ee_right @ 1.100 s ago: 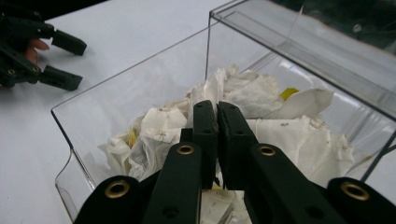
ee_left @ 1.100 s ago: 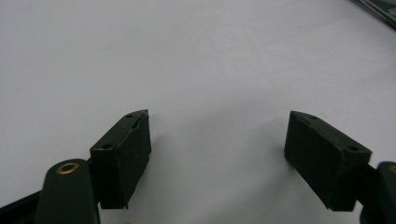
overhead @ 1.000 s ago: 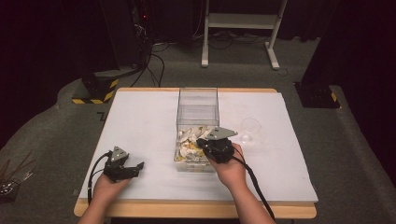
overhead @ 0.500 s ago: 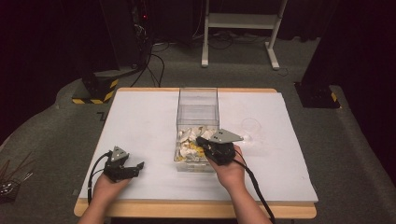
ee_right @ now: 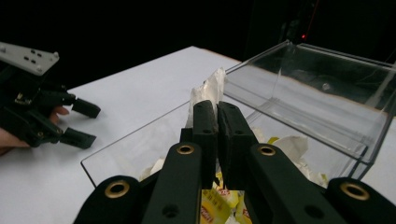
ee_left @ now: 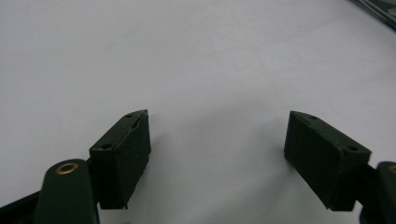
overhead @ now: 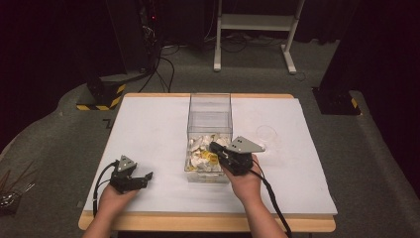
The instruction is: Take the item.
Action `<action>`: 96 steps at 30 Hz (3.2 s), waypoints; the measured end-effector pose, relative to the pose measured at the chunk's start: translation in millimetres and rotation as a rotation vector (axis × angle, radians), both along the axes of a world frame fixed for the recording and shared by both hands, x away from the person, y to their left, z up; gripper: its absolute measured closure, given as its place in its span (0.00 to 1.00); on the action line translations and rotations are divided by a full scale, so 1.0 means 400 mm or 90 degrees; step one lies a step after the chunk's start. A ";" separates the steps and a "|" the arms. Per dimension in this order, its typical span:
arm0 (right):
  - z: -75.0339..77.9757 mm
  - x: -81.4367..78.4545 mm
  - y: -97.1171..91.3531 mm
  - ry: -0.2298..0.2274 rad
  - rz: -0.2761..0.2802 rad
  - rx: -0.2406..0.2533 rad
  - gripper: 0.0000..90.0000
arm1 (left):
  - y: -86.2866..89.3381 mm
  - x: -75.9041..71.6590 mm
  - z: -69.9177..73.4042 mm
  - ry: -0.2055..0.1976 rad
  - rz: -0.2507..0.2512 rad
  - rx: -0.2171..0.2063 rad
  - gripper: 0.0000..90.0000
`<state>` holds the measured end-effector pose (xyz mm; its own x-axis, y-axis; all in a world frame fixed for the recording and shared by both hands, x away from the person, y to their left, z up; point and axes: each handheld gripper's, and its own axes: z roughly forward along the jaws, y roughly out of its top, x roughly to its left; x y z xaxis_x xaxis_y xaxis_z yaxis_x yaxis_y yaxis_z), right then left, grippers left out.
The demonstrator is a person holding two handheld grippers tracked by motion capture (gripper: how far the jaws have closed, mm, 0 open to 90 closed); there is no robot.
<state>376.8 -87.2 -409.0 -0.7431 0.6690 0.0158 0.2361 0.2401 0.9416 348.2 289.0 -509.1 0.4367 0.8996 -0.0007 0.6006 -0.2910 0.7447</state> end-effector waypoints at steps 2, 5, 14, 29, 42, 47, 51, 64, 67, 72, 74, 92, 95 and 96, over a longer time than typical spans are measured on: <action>0.005 -0.002 -0.005 -0.003 -0.002 0.011 0.96 | 0.000 0.000 0.000 0.000 0.000 0.000 0.25; 0.015 -0.007 -0.013 -0.018 -0.007 0.024 0.96 | 0.000 0.000 0.000 -0.001 0.001 0.000 0.25; 0.036 -0.017 -0.036 -0.047 -0.018 0.053 0.96 | 0.000 0.000 0.000 -0.001 0.001 0.001 0.25; 0.063 -0.026 -0.064 -0.066 -0.025 0.073 0.96 | 0.000 0.000 0.000 -0.001 0.001 0.001 0.25; 0.079 -0.030 -0.093 -0.082 -0.045 0.080 0.96 | 0.000 0.000 0.000 -0.001 0.000 0.001 0.25; 0.083 -0.029 -0.107 -0.085 -0.058 0.082 0.96 | 0.000 0.000 0.000 -0.001 0.000 0.001 0.25; 0.084 -0.028 -0.118 -0.085 -0.068 0.085 0.96 | 0.000 0.000 0.000 -0.001 0.000 0.000 0.25; 0.085 -0.020 -0.154 -0.087 -0.097 0.092 0.96 | 0.000 0.000 0.000 -0.001 0.001 0.000 0.25; 0.084 -0.018 -0.163 -0.087 -0.104 0.093 0.96 | 0.000 0.000 0.000 -0.001 0.001 0.000 0.25; 0.082 -0.013 -0.177 -0.083 -0.118 0.097 0.96 | 0.000 0.000 0.000 -0.001 0.001 0.000 0.25; 0.080 -0.010 -0.186 -0.081 -0.125 0.100 0.96 | 0.000 0.000 0.000 -0.001 0.001 0.000 0.25; 0.066 0.011 -0.260 -0.066 -0.178 0.116 0.96 | 0.000 0.000 0.000 -0.001 0.001 0.001 0.25; 0.063 0.014 -0.272 -0.064 -0.186 0.118 0.96 | 0.000 0.000 0.000 -0.001 0.001 0.000 0.25; 0.063 0.015 -0.276 -0.065 -0.189 0.118 0.96 | 0.000 0.000 0.000 -0.001 0.001 0.001 0.25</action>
<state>382.7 -197.7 -384.0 -0.5213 0.8483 0.0926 0.1720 -0.0018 0.9851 348.2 288.8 -509.1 0.4357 0.9001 0.0009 0.6000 -0.2912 0.7451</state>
